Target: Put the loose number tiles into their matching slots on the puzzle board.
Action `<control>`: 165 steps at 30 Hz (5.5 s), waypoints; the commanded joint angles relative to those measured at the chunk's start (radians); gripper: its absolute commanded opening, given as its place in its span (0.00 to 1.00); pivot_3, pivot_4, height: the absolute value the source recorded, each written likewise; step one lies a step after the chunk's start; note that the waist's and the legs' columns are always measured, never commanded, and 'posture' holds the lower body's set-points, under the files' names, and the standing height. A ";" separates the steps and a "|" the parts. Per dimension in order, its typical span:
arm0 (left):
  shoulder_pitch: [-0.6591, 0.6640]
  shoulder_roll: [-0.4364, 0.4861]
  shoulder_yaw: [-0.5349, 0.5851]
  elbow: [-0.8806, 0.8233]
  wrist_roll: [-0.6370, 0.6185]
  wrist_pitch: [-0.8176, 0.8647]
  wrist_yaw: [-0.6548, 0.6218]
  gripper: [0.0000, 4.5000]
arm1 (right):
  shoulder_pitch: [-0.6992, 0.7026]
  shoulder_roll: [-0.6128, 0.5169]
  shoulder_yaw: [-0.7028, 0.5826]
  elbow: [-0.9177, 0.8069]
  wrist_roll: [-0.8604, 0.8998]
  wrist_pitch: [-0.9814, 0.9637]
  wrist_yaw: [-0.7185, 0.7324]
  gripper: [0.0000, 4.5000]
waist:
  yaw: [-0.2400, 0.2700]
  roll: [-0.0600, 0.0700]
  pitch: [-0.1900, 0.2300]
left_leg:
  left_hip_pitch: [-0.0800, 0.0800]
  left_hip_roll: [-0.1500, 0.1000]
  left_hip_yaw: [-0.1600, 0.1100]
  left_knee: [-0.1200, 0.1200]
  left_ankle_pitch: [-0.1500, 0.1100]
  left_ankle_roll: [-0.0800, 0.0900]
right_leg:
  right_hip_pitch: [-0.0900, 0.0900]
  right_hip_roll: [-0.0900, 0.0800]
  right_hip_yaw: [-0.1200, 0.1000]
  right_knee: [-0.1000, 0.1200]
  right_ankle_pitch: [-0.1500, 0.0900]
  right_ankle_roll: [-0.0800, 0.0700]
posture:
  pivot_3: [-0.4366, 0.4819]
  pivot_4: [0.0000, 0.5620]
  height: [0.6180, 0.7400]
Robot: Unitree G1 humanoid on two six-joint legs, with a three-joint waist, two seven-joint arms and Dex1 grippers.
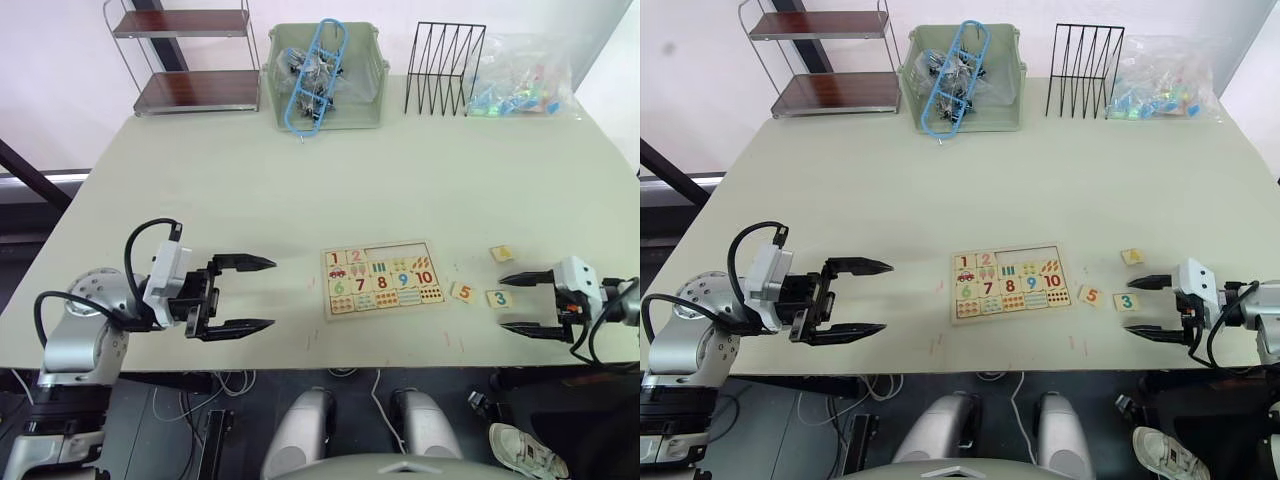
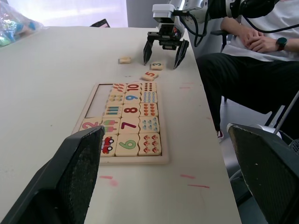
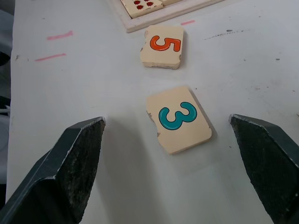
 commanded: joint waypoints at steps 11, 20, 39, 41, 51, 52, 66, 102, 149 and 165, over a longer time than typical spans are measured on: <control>-0.020 0.003 -0.012 -0.004 -0.002 -0.008 -0.012 1.00 | 0.010 0.018 0.020 0.091 -0.030 -0.095 -0.002 0.98 | 0.000 -0.002 -0.001 | 0.002 0.000 0.000 0.000 0.000 0.000 | 0.002 0.000 0.000 0.000 0.000 0.000 | 0.48 0.27 1.00; -0.033 0.006 -0.020 0.015 -0.003 -0.018 -0.019 1.00 | -0.008 0.018 0.014 0.130 -0.016 -0.100 0.023 0.98 | 0.001 -0.003 -0.002 | 0.002 0.000 0.000 0.000 0.000 0.000 | 0.002 0.000 0.000 0.000 0.000 0.000 | 0.48 0.27 1.00; -0.030 0.007 -0.016 0.017 -0.005 -0.021 -0.020 1.00 | -0.067 0.033 0.021 0.201 -0.029 -0.131 0.052 0.76 | -0.001 -0.003 -0.002 | 0.003 0.000 0.000 0.000 0.000 0.000 | 0.002 0.000 0.000 0.000 0.000 0.000 | 0.48 0.27 1.00; -0.029 0.007 -0.016 0.015 -0.005 -0.021 -0.020 1.00 | -0.068 0.034 0.021 0.203 -0.029 -0.134 0.054 0.76 | -0.001 -0.003 -0.002 | 0.003 0.000 0.000 0.000 0.000 0.000 | 0.003 0.000 0.001 0.000 0.000 0.000 | 0.48 0.27 1.00; -0.032 0.008 -0.017 0.020 -0.004 -0.022 -0.023 1.00 | -0.054 0.038 0.021 0.189 -0.026 -0.145 0.060 0.76 | -0.001 -0.003 -0.002 | 0.003 0.000 0.000 0.000 0.000 0.000 | 0.002 0.000 0.001 0.000 0.000 0.000 | 0.48 0.27 1.00; -0.033 0.008 -0.018 0.020 -0.004 -0.022 -0.023 1.00 | -0.054 0.039 0.021 0.189 -0.027 -0.146 0.058 0.76 | -0.001 -0.003 -0.002 | 0.003 0.000 0.000 0.000 0.000 0.000 | 0.002 0.000 0.001 0.000 0.000 0.000 | 0.48 0.27 1.00; -0.029 0.007 -0.017 0.018 -0.004 -0.023 -0.022 1.00 | -0.057 0.042 0.023 0.187 -0.030 -0.154 0.052 0.55 | -0.002 -0.003 -0.002 | 0.003 0.000 0.000 0.000 0.000 0.000 | 0.002 0.000 0.001 0.000 0.000 0.000 | 0.48 0.27 1.00; 0.006 0.011 0.007 0.025 -0.003 -0.047 -0.013 1.00 | -0.034 -0.061 -0.020 -0.221 0.028 0.172 -0.052 0.19 | 0.000 0.001 0.001 | 0.001 0.000 0.001 0.000 0.000 0.000 | 0.000 -0.001 0.001 0.001 0.000 0.000 | 0.48 0.27 1.00; 0.266 -0.050 0.103 -0.235 -0.020 0.006 0.323 1.00 | -0.768 0.270 0.638 -0.497 -0.346 1.054 -0.281 0.19 | -0.004 0.002 0.001 | -0.004 -0.001 0.000 -0.001 -0.001 -0.001 | -0.008 -0.001 0.001 0.001 0.003 0.003 | 0.48 0.27 1.00; 0.279 -0.056 0.110 -0.258 -0.023 0.015 0.350 1.00 | -0.799 0.346 0.739 -0.437 -0.405 1.069 -0.286 0.19 | -0.007 0.002 0.001 | -0.004 -0.001 0.000 -0.002 -0.001 -0.002 | -0.009 0.000 0.001 0.001 0.003 0.003 | 0.48 0.27 1.00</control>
